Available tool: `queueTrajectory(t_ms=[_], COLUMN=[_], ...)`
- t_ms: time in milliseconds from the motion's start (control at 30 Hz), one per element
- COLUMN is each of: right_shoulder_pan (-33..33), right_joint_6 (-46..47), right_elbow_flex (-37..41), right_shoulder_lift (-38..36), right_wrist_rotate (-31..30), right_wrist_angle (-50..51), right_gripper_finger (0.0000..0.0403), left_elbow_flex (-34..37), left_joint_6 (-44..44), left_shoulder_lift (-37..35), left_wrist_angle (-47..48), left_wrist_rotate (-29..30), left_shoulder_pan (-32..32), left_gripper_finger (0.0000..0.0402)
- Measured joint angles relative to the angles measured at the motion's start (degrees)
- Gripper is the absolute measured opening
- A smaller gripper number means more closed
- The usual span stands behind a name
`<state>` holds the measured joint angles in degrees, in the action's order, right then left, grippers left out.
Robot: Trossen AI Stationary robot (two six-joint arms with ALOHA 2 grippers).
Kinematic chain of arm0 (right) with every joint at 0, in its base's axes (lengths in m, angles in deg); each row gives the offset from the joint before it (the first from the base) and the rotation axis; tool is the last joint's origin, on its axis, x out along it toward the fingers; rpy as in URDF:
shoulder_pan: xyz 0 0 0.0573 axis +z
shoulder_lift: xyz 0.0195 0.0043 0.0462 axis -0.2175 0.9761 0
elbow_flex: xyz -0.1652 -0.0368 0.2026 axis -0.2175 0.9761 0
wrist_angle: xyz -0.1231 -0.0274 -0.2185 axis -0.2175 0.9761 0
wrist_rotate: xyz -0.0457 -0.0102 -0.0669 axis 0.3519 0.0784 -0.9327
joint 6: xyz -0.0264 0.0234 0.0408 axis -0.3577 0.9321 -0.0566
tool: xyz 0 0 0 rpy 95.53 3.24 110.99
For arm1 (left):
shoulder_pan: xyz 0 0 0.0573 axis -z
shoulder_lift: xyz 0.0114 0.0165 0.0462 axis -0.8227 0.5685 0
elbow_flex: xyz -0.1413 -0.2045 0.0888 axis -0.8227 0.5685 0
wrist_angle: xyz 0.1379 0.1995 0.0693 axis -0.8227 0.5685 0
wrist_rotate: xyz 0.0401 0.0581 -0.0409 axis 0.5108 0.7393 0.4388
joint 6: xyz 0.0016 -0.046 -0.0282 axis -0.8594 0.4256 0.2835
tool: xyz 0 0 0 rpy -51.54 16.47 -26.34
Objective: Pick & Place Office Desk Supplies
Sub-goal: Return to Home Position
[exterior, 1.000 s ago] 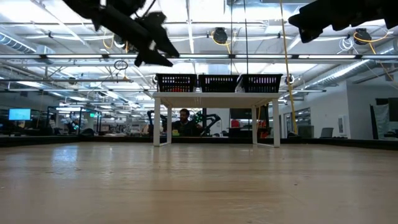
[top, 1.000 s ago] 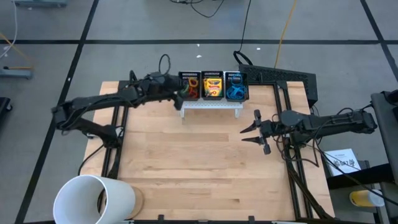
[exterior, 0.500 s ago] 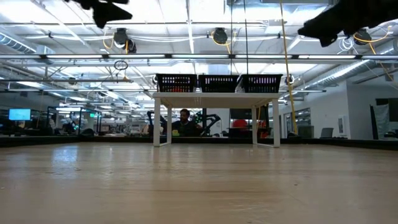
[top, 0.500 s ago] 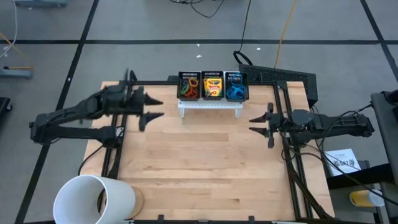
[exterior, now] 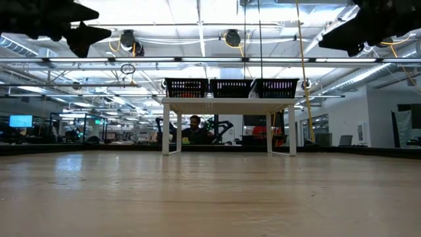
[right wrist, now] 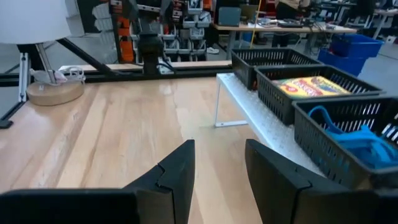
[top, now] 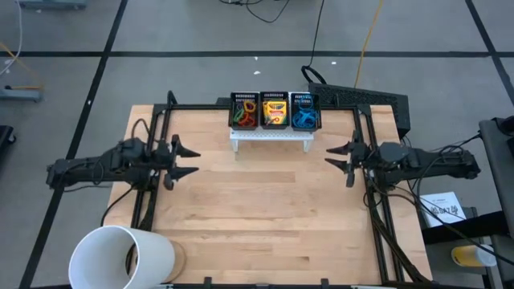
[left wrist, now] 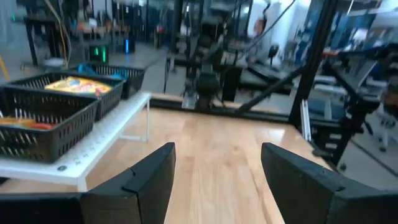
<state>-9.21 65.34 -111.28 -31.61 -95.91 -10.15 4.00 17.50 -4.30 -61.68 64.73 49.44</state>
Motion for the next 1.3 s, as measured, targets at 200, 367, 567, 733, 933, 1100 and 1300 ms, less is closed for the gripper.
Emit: queueTrajectory(t_ms=[200,367,567,733,933,1100,1300], right_shoulder_pan=[0.0,0.0,0.0,0.0,0.0,0.02,0.04], right_joint_6=[1.93,1.66,1.58,1.65,1.65,1.39,2.09], right_elbow_flex=[2.66,3.29,3.33,3.76,13.03,19.57,23.12], right_shoulder_lift=[-2.97,-5.32,-6.99,-7.49,-7.73,-7.77,-7.73], right_wrist_rotate=[-0.04,-0.04,-0.02,0.0,0.17,0.17,0.21], right_wrist_angle=[-0.11,-0.2,0.24,-0.44,-14.73,-25.43,-27.52], right_gripper_finger=[0.013,0.013,0.013,0.013,0.013,0.013,0.013], left_elbow_flex=[7.19,11.89,17.16,17.0,16.99,16.99,16.99], left_joint_6=[-1.06,-2.04,-2.88,-4.08,-4.06,-3.5,-1.04], left_shoulder_lift=[-7.85,-9.18,-9.18,-8.53,-8.53,-8.53,-8.26], left_wrist_angle=[-7.13,-11.79,-19.25,-17.42,-18.04,-17.97,-16.41], left_wrist_rotate=[0.13,0.96,0.9,0.69,-2.25,-2.75,-3.63], left_shoulder_pan=[0.22,0.22,0.22,0.22,0.28,0.26,0.26], left_gripper_finger=[0.0248,0.0248,0.0248,0.0248,0.0248,0.0248,0.0248])
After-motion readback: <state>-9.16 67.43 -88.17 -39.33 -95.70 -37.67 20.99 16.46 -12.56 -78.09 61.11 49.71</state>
